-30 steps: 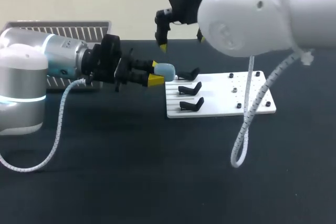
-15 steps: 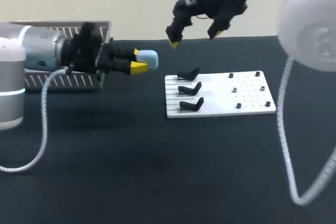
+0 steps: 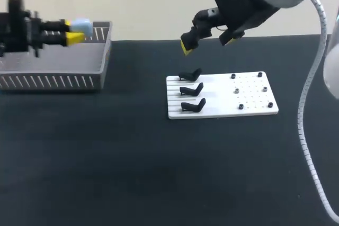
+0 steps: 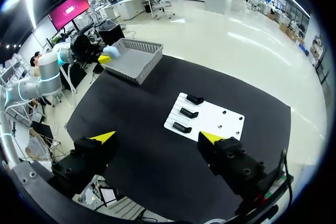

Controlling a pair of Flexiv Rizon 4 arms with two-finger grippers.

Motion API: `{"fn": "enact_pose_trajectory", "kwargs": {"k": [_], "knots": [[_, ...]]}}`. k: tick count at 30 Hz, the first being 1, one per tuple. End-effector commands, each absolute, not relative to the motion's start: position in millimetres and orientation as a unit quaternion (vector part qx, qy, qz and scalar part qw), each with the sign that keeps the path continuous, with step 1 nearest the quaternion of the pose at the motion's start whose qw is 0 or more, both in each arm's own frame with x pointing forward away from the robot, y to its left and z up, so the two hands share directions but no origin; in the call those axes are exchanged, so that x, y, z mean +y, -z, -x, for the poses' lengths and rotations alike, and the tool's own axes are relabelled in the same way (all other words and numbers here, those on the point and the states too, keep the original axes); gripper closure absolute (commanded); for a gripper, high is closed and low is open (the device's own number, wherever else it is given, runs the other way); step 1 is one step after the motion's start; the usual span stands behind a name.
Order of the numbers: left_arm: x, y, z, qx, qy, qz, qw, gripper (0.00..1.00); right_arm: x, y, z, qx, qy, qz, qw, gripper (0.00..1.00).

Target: Pick up each earbud case from the left stands, insert the matching earbuds, close the lid, and place the case in the box.

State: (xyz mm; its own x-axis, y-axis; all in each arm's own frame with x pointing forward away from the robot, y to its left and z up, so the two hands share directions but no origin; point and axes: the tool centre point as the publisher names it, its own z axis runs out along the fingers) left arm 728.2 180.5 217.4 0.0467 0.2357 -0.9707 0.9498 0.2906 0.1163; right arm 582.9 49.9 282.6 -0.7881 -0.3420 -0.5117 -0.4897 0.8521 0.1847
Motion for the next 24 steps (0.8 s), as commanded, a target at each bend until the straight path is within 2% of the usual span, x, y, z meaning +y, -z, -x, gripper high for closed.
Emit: {"fn": "enact_pose_trajectory", "kwargs": {"k": [1, 6, 19, 20, 21, 22, 23, 24], "knots": [[230.4, -223.7, -733.3, 0.681, 0.213, -0.429, 0.553, 1.00, 48.9, -280.6, -580.6, 0.927, -0.160, 0.218, 0.261, 0.00], [263.0, -219.0, -767.2, 0.704, 0.191, -0.417, 0.542, 1.00, 48.9, -280.6, -580.6, 0.927, -0.160, 0.218, 0.261, 0.00], [309.3, -219.8, -850.8, 0.692, 0.204, -0.444, 0.532, 1.00, 48.9, -280.6, -580.6, 0.927, -0.160, 0.218, 0.261, 0.00], [311.7, -218.2, -855.3, 0.691, 0.211, -0.446, 0.529, 0.85, 48.9, -280.6, -580.6, 0.927, -0.160, 0.218, 0.261, 0.00], [313.0, -216.7, -859.1, 0.690, 0.215, -0.452, 0.523, 0.58, 48.9, -280.6, -580.6, 0.927, -0.160, 0.218, 0.261, 0.00], [314.1, -215.6, -861.9, 0.687, 0.220, -0.456, 0.521, 0.04, 48.9, -280.6, -580.6, 0.927, -0.160, 0.218, 0.261, 0.00], [315.1, -215.1, -863.9, 0.687, 0.222, -0.457, 0.520, 0.00, 48.9, -280.6, -580.6, 0.927, -0.160, 0.218, 0.261, 0.00], [315.7, -214.8, -864.7, 0.678, 0.233, -0.463, 0.522, 0.00, 48.9, -280.6, -580.6, 0.927, -0.160, 0.218, 0.261, 0.00]]}}
